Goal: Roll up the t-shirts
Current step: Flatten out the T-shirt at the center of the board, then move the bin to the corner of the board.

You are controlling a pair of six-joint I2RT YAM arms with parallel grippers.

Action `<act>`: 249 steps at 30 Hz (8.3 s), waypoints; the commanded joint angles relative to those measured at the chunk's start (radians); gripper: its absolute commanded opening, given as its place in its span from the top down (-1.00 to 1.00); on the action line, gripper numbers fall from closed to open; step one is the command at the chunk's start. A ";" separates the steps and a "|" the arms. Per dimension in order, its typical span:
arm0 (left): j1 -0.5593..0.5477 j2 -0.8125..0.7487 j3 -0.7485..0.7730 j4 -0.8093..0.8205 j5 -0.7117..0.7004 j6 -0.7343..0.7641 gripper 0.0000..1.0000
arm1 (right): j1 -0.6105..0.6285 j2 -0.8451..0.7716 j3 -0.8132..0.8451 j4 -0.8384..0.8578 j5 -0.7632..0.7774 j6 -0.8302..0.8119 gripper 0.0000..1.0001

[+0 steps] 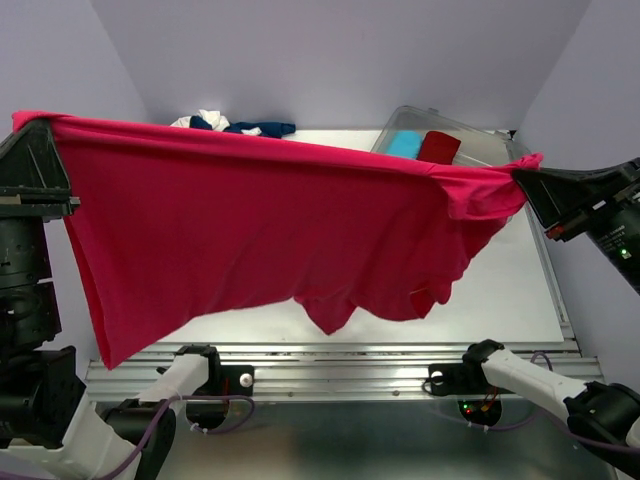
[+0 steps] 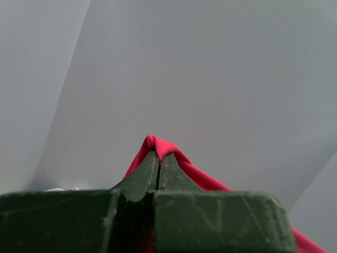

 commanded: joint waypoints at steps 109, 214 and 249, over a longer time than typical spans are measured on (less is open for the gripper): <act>0.201 0.922 -0.520 0.282 -0.024 0.071 1.00 | -0.205 1.083 -0.379 0.580 -0.069 0.170 -0.08; 0.181 0.894 -0.533 0.284 -0.017 0.084 1.00 | -0.116 1.410 -0.001 0.558 0.432 0.111 -0.17; 0.161 0.810 -0.593 0.282 -0.020 0.070 1.00 | -0.072 1.142 -0.466 0.654 0.024 0.172 -0.08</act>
